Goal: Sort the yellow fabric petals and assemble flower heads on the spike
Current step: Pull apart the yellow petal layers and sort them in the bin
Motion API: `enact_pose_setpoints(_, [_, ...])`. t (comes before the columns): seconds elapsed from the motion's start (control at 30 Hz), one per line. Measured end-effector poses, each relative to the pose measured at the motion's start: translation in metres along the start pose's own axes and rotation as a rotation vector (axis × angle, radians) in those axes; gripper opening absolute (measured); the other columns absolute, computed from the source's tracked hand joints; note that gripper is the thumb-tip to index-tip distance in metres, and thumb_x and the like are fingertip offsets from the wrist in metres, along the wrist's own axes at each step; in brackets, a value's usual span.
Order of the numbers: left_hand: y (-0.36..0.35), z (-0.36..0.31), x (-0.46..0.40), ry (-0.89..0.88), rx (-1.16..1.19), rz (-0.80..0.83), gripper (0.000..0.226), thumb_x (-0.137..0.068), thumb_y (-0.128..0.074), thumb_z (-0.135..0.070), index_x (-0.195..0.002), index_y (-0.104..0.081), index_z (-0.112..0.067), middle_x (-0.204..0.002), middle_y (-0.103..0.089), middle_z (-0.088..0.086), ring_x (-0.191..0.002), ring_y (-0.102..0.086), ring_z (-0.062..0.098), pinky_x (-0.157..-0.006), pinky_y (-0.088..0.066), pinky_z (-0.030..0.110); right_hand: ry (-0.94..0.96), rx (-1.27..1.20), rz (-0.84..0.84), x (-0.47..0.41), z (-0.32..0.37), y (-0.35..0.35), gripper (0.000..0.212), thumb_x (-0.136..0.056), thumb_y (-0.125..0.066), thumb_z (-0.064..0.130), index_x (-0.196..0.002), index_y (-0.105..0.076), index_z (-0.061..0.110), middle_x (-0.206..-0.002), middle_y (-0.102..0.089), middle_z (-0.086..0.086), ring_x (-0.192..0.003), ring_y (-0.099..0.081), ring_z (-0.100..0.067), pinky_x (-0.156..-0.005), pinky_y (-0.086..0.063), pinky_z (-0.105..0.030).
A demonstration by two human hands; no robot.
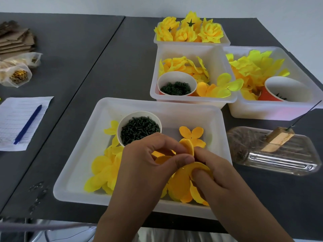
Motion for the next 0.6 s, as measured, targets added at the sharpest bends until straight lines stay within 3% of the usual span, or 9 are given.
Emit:
enact_pose_setpoints(0.27, [-0.001,0.0,-0.001,0.01,0.004,0.015,0.009,-0.07,-0.076,-0.04,-0.076,-0.074,-0.034,-0.081,-0.072,-0.014,-0.08,-0.068,0.01,-0.065,-0.057,0.043,-0.037,-0.031,0.031,-0.002,0.0,0.001,0.02,-0.092,-0.04,0.027,-0.087,-0.059,0.028,-0.072,-0.058,0.002,-0.063,-0.051,-0.012,-0.06,-0.048,-0.039])
enact_pose_setpoints(0.43, [-0.005,-0.013,0.001,-0.093,-0.169,-0.019,0.004,-0.077,-0.07,-0.038,-0.079,-0.071,-0.035,-0.089,-0.067,-0.02,-0.092,-0.063,0.002,-0.071,-0.046,0.011,-0.02,0.004,-0.027,-0.002,-0.002,0.001,0.017,-0.088,-0.039,0.027,-0.084,-0.055,0.03,-0.066,-0.057,0.004,-0.054,-0.048,-0.008,-0.05,-0.042,-0.03])
enact_pose_setpoints(0.6, [-0.01,-0.024,0.006,-0.175,-0.348,-0.118,0.008,-0.078,-0.067,-0.03,-0.075,-0.062,-0.035,-0.092,-0.058,-0.023,-0.094,-0.057,-0.002,-0.079,-0.04,0.006,0.054,0.041,-0.081,-0.001,0.005,-0.002,0.017,-0.091,-0.042,0.019,-0.09,-0.056,0.027,-0.077,-0.062,0.003,-0.061,-0.055,-0.015,-0.049,-0.045,-0.029])
Point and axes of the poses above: each hand's wrist, its own x-axis away from the middle knuckle, its own y-axis out of the back of the hand, z = x × y, the point moved 6 cm from there along -x, towards the middle knuckle
